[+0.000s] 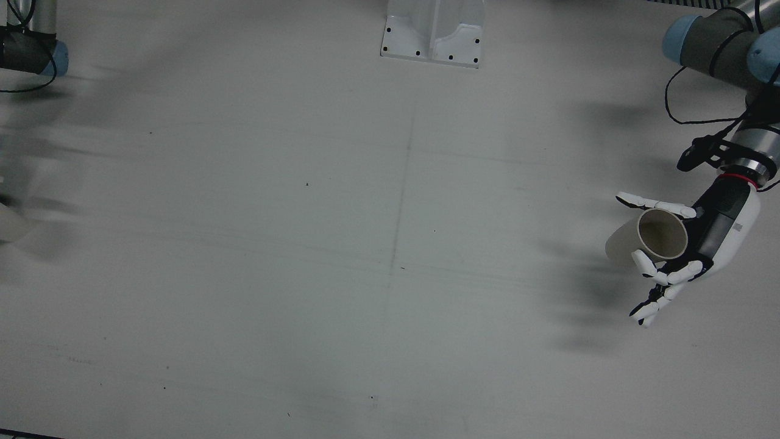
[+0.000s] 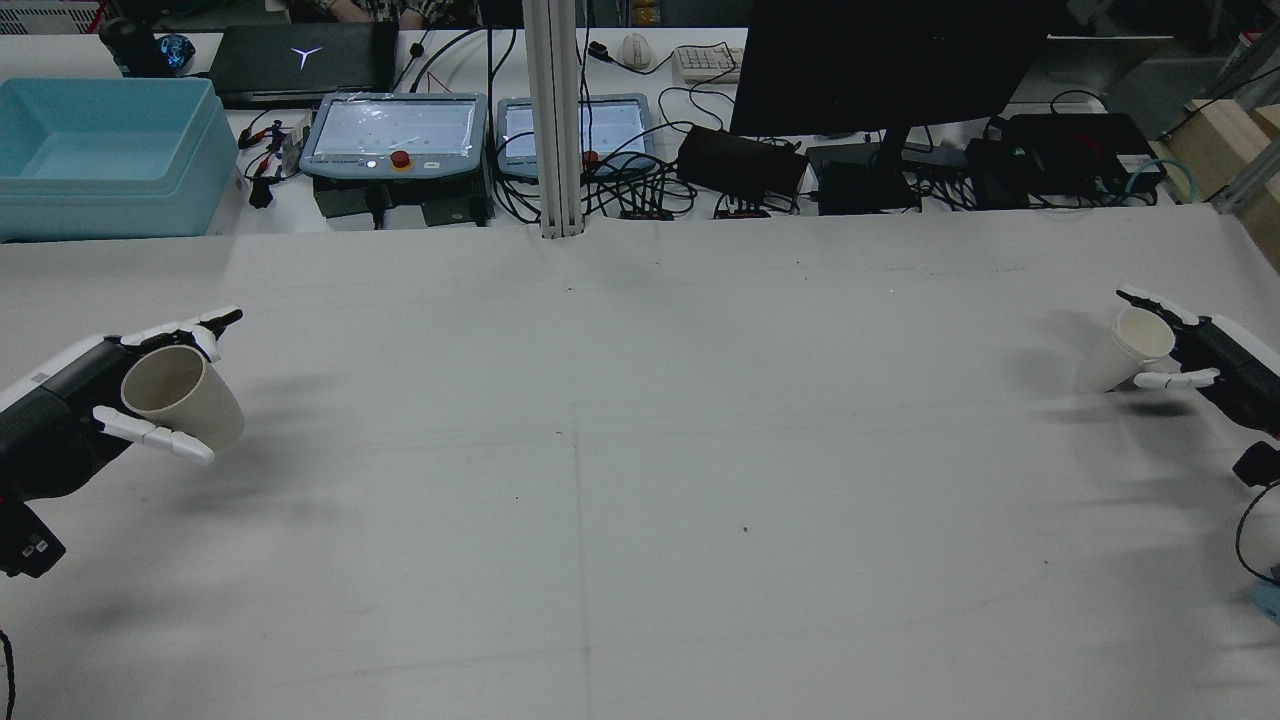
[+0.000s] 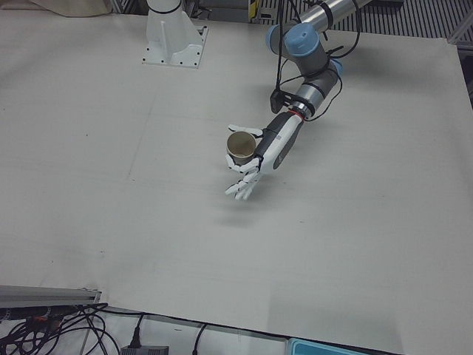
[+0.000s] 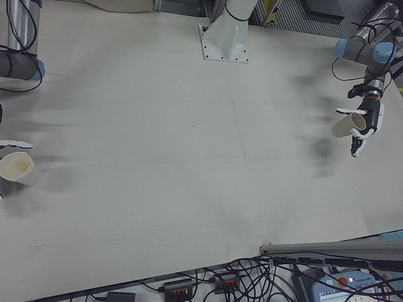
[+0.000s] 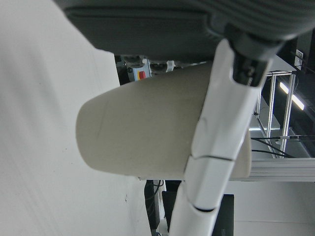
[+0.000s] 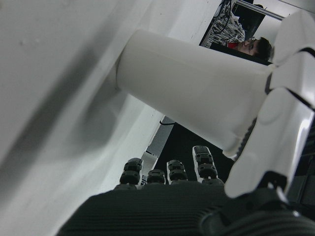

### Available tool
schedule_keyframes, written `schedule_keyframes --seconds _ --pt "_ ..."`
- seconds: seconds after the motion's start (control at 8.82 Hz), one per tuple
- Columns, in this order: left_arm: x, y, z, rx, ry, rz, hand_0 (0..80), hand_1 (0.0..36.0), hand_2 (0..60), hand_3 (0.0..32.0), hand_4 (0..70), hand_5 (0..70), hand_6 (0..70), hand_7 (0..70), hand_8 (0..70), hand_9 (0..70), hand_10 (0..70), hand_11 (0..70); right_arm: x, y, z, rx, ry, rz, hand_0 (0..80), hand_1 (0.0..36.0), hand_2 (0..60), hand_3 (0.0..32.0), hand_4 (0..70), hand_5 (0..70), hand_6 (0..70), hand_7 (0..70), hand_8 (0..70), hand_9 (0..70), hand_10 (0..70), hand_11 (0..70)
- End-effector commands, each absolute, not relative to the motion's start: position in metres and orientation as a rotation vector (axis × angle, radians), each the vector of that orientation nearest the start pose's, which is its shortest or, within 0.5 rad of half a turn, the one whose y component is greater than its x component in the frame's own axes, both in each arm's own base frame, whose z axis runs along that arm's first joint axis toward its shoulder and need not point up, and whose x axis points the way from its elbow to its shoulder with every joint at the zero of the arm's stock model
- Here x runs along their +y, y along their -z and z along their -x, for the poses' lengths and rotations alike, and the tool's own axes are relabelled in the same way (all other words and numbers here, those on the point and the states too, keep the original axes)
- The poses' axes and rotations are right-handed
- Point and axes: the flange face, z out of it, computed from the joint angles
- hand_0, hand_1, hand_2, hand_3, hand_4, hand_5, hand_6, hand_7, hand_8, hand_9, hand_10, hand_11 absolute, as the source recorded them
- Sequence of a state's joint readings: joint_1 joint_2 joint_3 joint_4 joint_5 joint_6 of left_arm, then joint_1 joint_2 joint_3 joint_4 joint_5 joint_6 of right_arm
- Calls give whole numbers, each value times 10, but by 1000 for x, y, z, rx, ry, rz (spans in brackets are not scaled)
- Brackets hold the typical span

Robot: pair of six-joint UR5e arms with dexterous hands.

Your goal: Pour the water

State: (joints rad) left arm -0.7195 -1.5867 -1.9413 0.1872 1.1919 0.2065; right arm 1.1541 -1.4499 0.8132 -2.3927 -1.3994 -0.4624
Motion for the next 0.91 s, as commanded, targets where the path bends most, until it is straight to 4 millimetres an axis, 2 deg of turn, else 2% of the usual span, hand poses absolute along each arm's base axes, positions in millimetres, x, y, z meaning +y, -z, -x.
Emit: schedule_keyframes --seconds 0.0,0.11,0.23,0.34,0.45,0.57,0.68,0.79 --pt "-444 -524 -245 2128 1733 362 800 281 0 0 320 700 65 144 53 40 0 29 -494 -903 99 2733 2315 259 495 179 140 0 73 167 46 120 44 49 77 129" --pt "-444 -525 -243 2129 1737 357 800 280 0 0 316 700 64 143 54 40 0 28 -496 -900 99 2728 2302 266 514 206 176 0 92 198 72 160 74 94 104 171" --pt "-445 -525 -244 2129 1737 357 800 277 0 0 315 700 65 144 54 39 0 29 -498 -897 99 2724 2291 265 525 248 394 0 209 278 168 278 162 227 242 368" --pt "-444 -526 -244 2126 1737 358 800 275 0 0 313 700 65 145 52 40 1 31 -499 -896 96 2719 2279 270 489 238 600 0 296 386 314 425 281 399 468 672" --pt "-445 -526 -243 2127 1738 356 800 274 0 0 309 700 64 142 53 39 0 30 -501 -893 91 2717 2266 284 454 155 551 0 306 520 433 584 416 572 643 700" --pt "-444 -526 -244 2126 1737 358 800 274 0 0 309 700 64 144 52 38 0 29 -498 -895 88 2711 2272 289 415 100 434 0 249 552 460 652 456 635 696 700" --pt "-444 -525 -245 2127 1735 360 800 277 0 0 314 700 67 149 53 39 0 29 -497 -896 74 2685 2268 312 439 95 325 0 187 535 438 640 436 610 663 700" --pt "-446 -522 -248 2133 1729 363 800 280 0 0 317 700 70 154 54 42 0 30 -502 -882 51 2662 2208 315 464 124 328 0 174 534 421 616 409 571 606 700"
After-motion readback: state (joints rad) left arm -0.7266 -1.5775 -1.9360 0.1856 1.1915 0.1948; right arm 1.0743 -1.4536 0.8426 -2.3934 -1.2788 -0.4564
